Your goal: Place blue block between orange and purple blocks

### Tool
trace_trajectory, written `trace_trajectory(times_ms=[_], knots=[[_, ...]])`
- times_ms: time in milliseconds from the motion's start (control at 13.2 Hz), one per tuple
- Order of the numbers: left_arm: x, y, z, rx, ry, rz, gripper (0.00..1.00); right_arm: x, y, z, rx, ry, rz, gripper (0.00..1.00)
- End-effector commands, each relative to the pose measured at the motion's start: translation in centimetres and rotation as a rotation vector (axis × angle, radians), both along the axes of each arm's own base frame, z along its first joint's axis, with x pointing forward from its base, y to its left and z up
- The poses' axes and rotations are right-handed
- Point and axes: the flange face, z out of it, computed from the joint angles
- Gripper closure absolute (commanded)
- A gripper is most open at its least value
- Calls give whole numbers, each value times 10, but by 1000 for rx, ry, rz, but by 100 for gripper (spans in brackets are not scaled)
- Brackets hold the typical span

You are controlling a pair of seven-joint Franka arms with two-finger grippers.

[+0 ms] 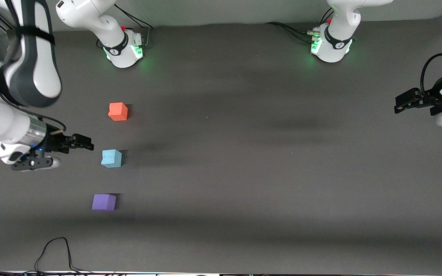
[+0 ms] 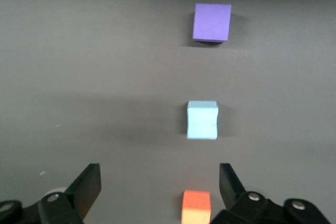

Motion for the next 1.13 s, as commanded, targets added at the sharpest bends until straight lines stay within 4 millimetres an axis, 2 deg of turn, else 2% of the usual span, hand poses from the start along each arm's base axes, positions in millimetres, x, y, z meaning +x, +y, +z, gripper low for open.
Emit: trace_trajectory(times_ms=[0, 75, 302, 528, 755, 1057], knots=[[0, 0, 3, 14, -14, -3, 0, -10, 9, 61, -20, 18, -69, 0], [-1, 0, 2, 14, -13, -3, 0, -22, 15, 81, -34, -3, -78, 0], [-1, 0, 2, 14, -13, -1, 0, -53, 27, 109, -63, 13, -98, 0], [-1, 0, 2, 14, -13, -1, 0, -67, 24, 117, -63, 11, -104, 0], [-1, 0, 2, 14, -13, -1, 0, -69, 31, 117, -59, 12, -101, 0], [0, 0, 2, 14, -14, -1, 0, -72, 27, 126, -58, -11, -95, 0]])
